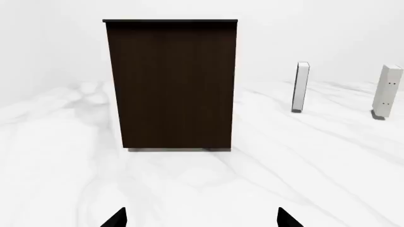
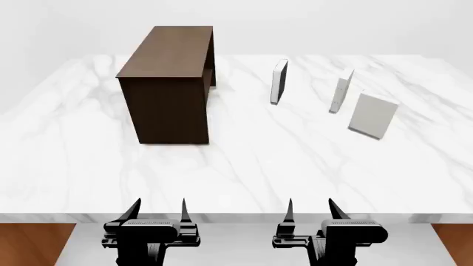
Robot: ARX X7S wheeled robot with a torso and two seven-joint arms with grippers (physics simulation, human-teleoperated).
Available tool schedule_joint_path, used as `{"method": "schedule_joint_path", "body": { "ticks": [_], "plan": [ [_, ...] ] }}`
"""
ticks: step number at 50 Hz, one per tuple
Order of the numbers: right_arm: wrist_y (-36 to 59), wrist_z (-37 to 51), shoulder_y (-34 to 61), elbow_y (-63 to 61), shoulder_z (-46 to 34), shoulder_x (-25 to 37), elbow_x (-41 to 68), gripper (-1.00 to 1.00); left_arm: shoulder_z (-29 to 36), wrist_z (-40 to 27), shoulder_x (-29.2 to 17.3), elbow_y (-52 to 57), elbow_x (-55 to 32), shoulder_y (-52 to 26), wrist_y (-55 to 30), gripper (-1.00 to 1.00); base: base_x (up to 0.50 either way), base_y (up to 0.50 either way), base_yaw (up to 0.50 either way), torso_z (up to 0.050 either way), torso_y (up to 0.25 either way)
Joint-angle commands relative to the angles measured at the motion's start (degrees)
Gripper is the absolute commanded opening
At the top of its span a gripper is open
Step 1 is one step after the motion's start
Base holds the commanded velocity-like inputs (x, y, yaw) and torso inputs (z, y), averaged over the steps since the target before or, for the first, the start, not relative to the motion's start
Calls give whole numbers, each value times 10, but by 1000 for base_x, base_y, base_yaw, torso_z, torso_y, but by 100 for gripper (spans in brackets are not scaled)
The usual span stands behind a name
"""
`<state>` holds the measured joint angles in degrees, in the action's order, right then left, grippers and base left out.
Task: Pick up the book on the right and place it under the cabinet shelf.
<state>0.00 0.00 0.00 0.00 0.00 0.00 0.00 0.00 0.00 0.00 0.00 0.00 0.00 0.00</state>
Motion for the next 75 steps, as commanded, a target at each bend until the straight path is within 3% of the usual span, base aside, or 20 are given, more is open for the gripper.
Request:
{"method": "schedule_joint_path", "body": {
  "ticks": [1, 9, 15, 22, 35, 55, 75],
  "plan": [
    [1, 12, -4, -6, -11, 10, 7, 100, 13, -9, -9, 6, -9, 3, -1, 100, 0, 0, 0, 0, 0],
    [60, 26, -18, -119, -24, 29, 21, 100, 37, -16, -28, 98, -17, 14, -47, 100, 0, 0, 0, 0, 0],
    [205, 36, 25, -269, -24, 44, 33, 100, 52, -15, -48, 229, -10, -17, -175, 100, 0, 0, 0, 0, 0],
    [354, 36, 125, -378, -19, 68, 48, 100, 61, -6, -70, 359, -6, -112, -346, 100, 0, 0, 0, 0, 0],
    [518, 39, 300, -445, 1, 83, 81, 100, 47, 10, -91, 470, -24, -270, -542, 100, 0, 0, 0, 0, 0],
    [521, 50, 332, -440, 5, 86, 91, 100, 38, 6, -103, 476, -29, -312, -577, 100, 0, 0, 0, 0, 0],
    [545, 57, 357, -443, 10, 91, 105, 100, 29, 5, -104, 477, -43, -326, -593, 100, 0, -11, 0, 49, 0]
  ]
}}
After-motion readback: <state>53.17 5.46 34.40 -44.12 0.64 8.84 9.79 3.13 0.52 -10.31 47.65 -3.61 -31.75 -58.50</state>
